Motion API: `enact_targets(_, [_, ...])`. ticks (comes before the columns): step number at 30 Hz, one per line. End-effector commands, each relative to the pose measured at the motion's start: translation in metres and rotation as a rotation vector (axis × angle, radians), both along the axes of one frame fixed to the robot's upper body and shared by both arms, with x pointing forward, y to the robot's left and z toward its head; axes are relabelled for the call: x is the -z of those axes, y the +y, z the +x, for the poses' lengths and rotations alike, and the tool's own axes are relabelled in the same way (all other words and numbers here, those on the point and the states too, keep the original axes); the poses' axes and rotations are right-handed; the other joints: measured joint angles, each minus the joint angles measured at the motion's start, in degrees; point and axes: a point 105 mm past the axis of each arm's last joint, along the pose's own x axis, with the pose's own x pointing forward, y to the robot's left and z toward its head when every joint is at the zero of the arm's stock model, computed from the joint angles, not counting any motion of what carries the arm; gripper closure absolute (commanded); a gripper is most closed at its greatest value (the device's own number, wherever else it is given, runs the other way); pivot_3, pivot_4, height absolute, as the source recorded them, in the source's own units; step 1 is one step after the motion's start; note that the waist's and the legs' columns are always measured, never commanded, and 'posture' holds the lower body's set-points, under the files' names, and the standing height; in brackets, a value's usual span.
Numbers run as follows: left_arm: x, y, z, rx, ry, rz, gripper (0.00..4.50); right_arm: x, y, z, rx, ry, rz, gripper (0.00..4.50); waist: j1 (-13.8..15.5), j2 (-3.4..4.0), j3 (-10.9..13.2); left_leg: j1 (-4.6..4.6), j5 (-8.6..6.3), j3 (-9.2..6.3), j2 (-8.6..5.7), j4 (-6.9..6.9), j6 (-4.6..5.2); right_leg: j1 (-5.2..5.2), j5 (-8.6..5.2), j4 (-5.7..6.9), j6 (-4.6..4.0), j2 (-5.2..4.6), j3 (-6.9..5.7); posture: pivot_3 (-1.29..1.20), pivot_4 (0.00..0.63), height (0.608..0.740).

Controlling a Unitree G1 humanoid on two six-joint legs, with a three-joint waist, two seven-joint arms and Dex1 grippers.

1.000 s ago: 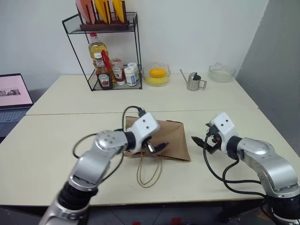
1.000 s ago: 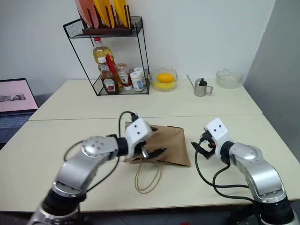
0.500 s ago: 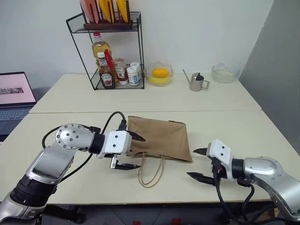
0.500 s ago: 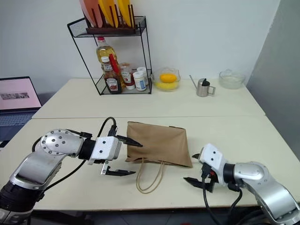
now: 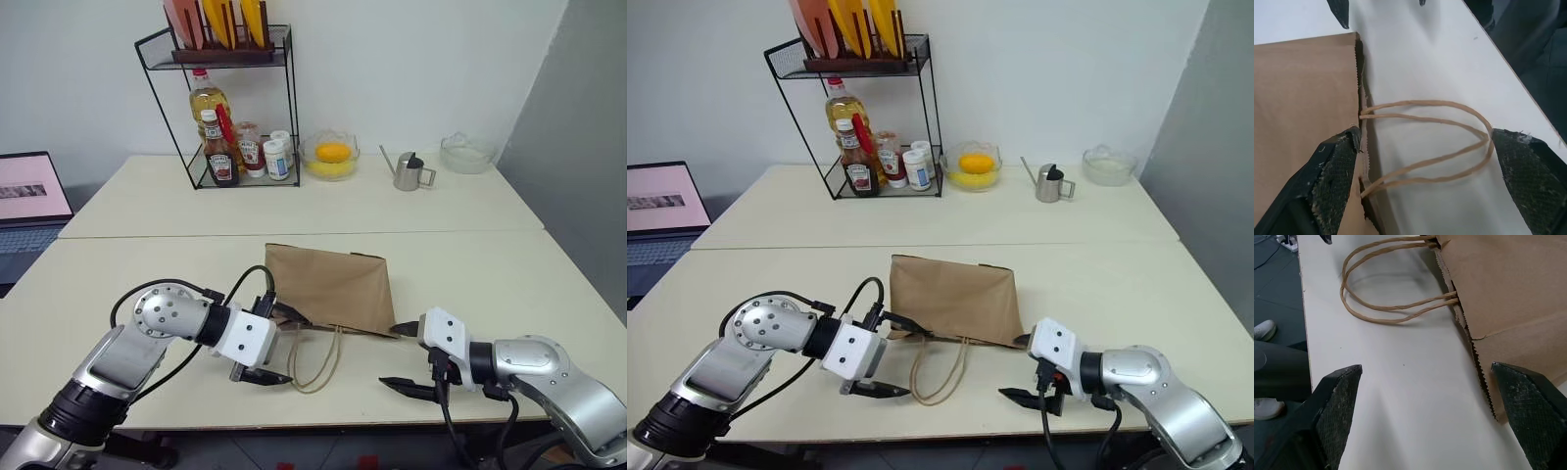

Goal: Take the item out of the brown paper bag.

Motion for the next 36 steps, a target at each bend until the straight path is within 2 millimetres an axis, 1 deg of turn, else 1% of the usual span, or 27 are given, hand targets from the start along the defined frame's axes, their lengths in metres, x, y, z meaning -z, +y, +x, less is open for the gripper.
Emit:
enact_targets(1, [0.006,0.012,-0.006,0.031,0.017,0.061,0.00,-0.005,0.004,-0.005,-0.030,-0.015,0.007,0.04,0.0,0.00,0.0,0.00,0.00,0.00,0.00,0.00,0.00,0.00,0.00,0.01,0.00,0.00,0.00,0.00,0.150,0.740])
enact_targets(4, [0.013,0.031,-0.011,0.039,0.054,0.128,0.00,-0.005,0.004,-0.007,-0.040,-0.007,0.000,0.04,0.0,0.00,0.0,0.00,0.00,0.00,0.00,-0.01,0.01,0.00,-0.01,0.01,0.00,0.00,0.00,0.00,0.150,0.740])
enact_targets(6, [0.014,0.045,-0.007,0.019,0.068,0.161,0.00,-0.004,0.004,-0.009,-0.053,0.001,-0.009,0.04,0.0,0.01,0.0,0.01,-0.01,0.00,0.00,-0.01,0.02,0.00,-0.01,0.02,-0.01,0.00,-0.01,0.00,0.150,0.740])
enact_targets(8, [0.011,0.057,0.006,-0.010,0.042,0.189,0.00,-0.005,0.004,-0.010,-0.060,0.003,-0.010,0.04,0.1,0.00,0.0,0.01,-0.06,0.00,0.00,-0.01,0.11,-0.01,-0.02,0.03,-0.02,0.00,-0.02,0.00,0.150,0.740])
enact_targets(11, [0.001,0.067,0.029,-0.056,-0.013,0.209,0.00,-0.008,0.006,-0.009,-0.061,-0.002,-0.006,0.04,0.4,-0.08,0.1,0.00,-0.11,-0.01,0.00,0.00,0.19,0.00,-0.02,0.04,-0.02,0.00,-0.06,0.00,0.150,0.740])
enact_targets(13, [-0.008,0.068,0.047,-0.086,-0.056,0.201,0.00,-0.009,0.007,-0.007,-0.057,-0.008,-0.002,0.04,0.6,-0.12,0.1,0.00,-0.10,-0.02,0.00,0.01,0.18,0.01,-0.02,0.04,-0.02,0.00,-0.08,0.00,0.150,0.740])
enact_targets(15, [-0.023,0.062,0.064,-0.111,-0.097,0.163,0.00,-0.011,0.007,-0.006,-0.056,-0.010,0.000,0.04,0.7,-0.13,0.1,0.01,-0.09,-0.02,-0.01,0.05,0.16,0.05,-0.02,0.03,-0.02,0.00,-0.08,0.00,0.150,0.740])
enact_targets(17, [-0.036,0.053,0.073,-0.104,-0.119,0.122,0.00,-0.012,0.007,-0.006,-0.056,-0.010,0.000,0.04,0.7,-0.16,0.1,0.00,-0.03,-0.01,0.00,0.05,0.04,0.06,-0.02,0.01,-0.02,0.00,-0.09,0.00,0.150,0.740])
enact_targets(19, [-0.047,0.042,0.072,-0.062,-0.125,0.091,0.00,-0.013,0.007,-0.007,-0.057,-0.007,0.000,0.04,0.5,-0.16,0.1,0.00,-0.02,-0.01,0.00,0.05,0.03,0.05,-0.02,0.01,-0.01,0.00,-0.10,0.00,0.150,0.740])
enact_targets(23, [-0.064,0.021,0.061,0.040,-0.134,0.064,0.00,-0.012,0.007,-0.008,-0.065,0.002,-0.003,0.04,-0.3,-0.16,0.1,0.00,-0.02,-0.02,0.00,0.05,0.03,0.05,-0.12,0.04,-0.05,0.00,-0.10,0.00,0.150,0.740])
enact_targets(26, [-0.067,0.013,0.050,0.093,-0.117,0.070,0.00,-0.012,0.008,-0.008,-0.066,0.004,-0.003,0.04,-0.4,-0.16,0.1,-0.01,-0.02,-0.02,0.01,0.05,0.04,0.06,-0.15,0.04,-0.05,0.00,-0.11,0.00,0.150,0.740])
enact_targets(30, [-0.064,0.008,0.038,0.144,-0.089,0.092,0.00,-0.012,0.010,-0.006,-0.067,0.003,0.002,0.04,-0.4,-0.16,0.1,0.00,-0.02,-0.03,0.01,0.05,0.04,0.09,-0.15,0.02,-0.05,0.00,-0.11,0.00,0.150,0.740])
enact_targets(32, [-0.063,0.009,0.036,0.153,-0.083,0.119,0.00,-0.012,0.011,-0.006,-0.066,0.002,0.003,0.04,-0.4,-0.16,0.1,0.01,-0.02,-0.04,0.01,0.05,0.04,0.10,-0.15,0.02,-0.05,0.00,-0.11,0.00,0.150,0.740])
enact_targets(36, [-0.061,0.020,0.046,0.127,-0.106,0.176,0.00,-0.011,0.012,-0.008,-0.066,0.005,0.006,0.04,-0.4,-0.16,0.1,0.02,-0.03,-0.03,0.01,0.05,0.05,0.09,-0.15,0.03,-0.05,0.00,-0.11,0.00,0.150,0.740])
